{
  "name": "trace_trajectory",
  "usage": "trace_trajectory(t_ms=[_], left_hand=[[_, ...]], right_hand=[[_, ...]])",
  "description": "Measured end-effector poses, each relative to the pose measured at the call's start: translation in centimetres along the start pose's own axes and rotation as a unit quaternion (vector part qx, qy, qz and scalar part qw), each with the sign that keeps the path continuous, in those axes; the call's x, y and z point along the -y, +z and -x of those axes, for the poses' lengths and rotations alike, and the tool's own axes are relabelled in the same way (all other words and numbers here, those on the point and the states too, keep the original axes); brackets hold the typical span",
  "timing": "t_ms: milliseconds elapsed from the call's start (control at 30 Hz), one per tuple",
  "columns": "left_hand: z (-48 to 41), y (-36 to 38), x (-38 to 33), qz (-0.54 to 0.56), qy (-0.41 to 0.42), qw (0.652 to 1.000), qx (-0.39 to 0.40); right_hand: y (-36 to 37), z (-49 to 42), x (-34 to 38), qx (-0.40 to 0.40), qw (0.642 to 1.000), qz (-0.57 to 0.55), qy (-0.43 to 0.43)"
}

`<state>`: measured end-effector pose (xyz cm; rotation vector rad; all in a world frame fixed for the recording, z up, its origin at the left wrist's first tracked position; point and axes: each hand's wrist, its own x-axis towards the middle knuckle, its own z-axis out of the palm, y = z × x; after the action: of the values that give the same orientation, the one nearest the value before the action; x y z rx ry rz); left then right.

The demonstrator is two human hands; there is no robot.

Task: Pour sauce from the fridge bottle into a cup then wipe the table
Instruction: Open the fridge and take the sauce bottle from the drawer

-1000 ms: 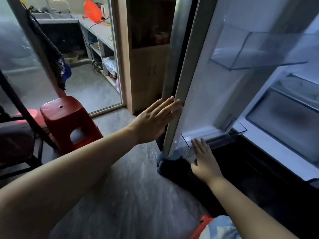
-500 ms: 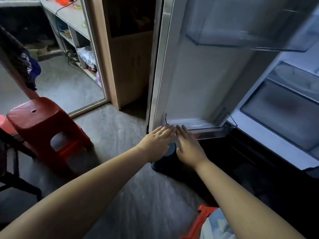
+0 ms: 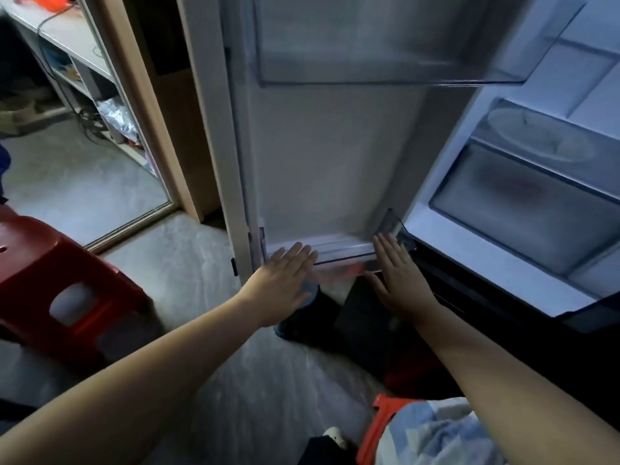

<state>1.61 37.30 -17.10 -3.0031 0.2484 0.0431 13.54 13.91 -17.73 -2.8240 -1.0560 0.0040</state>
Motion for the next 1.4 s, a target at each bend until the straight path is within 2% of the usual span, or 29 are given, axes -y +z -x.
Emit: trace_trajectory(t_ms=[100,267,400,533,600,633,667,733,767,800,833,900,1000,1033,1067,1100,1133,1200,1400], left_hand=[[-3.3,-0.1,-1.8,-0.017,0.034,0.999,-0.015],[-8.5,-1.2,-4.3,0.045,0.09,0.995,0.002],[-13.4,-2.1,-6.2,-0.019,0.144,0.988,-0.045],[-19.6,-3.8,-10.1,0.008,0.191,0.974,-0.125],[-22.6,-5.6,-12.9,0.083,0.201,0.965,-0.145],[-24.1,-6.6,-14.3,0.134,0.192,0.961,-0.148],[-25.5,-7.7,-15.3,0.194,0.172,0.955,-0.142],[-28.7,-9.3,-17.0,0.338,0.109,0.929,-0.105],[-30.4,-9.8,-17.7,0.428,0.073,0.897,-0.085],[-31.9,-10.4,-18.3,0.527,0.039,0.846,-0.066],[-33.2,-11.0,-18.7,0.628,0.004,0.778,-0.041],[-35.4,-12.0,-19.5,0.798,-0.056,0.599,0.031],[-38.2,-13.1,-19.7,0.939,-0.124,0.301,0.115],[-39.0,-13.0,-19.5,0.957,-0.137,0.221,0.125],[-39.7,-12.9,-19.4,0.967,-0.147,0.163,0.132],[-40.2,-12.6,-19.3,0.971,-0.155,0.125,0.134],[-40.4,-12.4,-19.3,0.973,-0.161,0.102,0.133],[-41.1,-12.0,-19.5,0.973,-0.17,0.077,0.134],[-42.2,-11.5,-19.8,0.97,-0.19,0.061,0.139]], right_hand=[[0.3,0.0,-1.5,0.002,0.999,-0.005,-0.039],[-0.9,-0.3,-4.4,0.03,0.993,-0.032,-0.111],[-2.5,0.6,-9.9,-0.036,0.992,-0.109,-0.044],[-4.7,1.4,-16.0,-0.106,0.972,-0.172,0.116],[-6.0,1.5,-18.4,-0.152,0.931,-0.253,0.215],[-6.7,1.5,-19.4,-0.175,0.894,-0.316,0.264],[-7.4,1.2,-20.4,-0.196,0.844,-0.394,0.306],[-8.3,0.4,-22.3,-0.247,0.704,-0.563,0.354],[-8.7,0.0,-23.2,-0.276,0.625,-0.634,0.361],[-9.1,-0.4,-24.1,-0.299,0.548,-0.692,0.363],[-9.7,-0.7,-24.9,-0.318,0.479,-0.735,0.359],[-10.7,-1.1,-26.3,-0.358,0.367,-0.788,0.342],[-11.7,-1.7,-27.6,-0.398,0.247,-0.828,0.309],[-11.8,-2.0,-27.9,-0.405,0.219,-0.834,0.302],[-11.8,-2.2,-28.2,-0.411,0.197,-0.838,0.3],[-11.8,-2.3,-28.3,-0.415,0.183,-0.84,0.299],[-11.8,-2.4,-28.2,-0.419,0.176,-0.839,0.298],[-11.7,-2.6,-28.3,-0.43,0.165,-0.835,0.3],[-11.2,-2.7,-28.9,-0.465,0.124,-0.828,0.29]])
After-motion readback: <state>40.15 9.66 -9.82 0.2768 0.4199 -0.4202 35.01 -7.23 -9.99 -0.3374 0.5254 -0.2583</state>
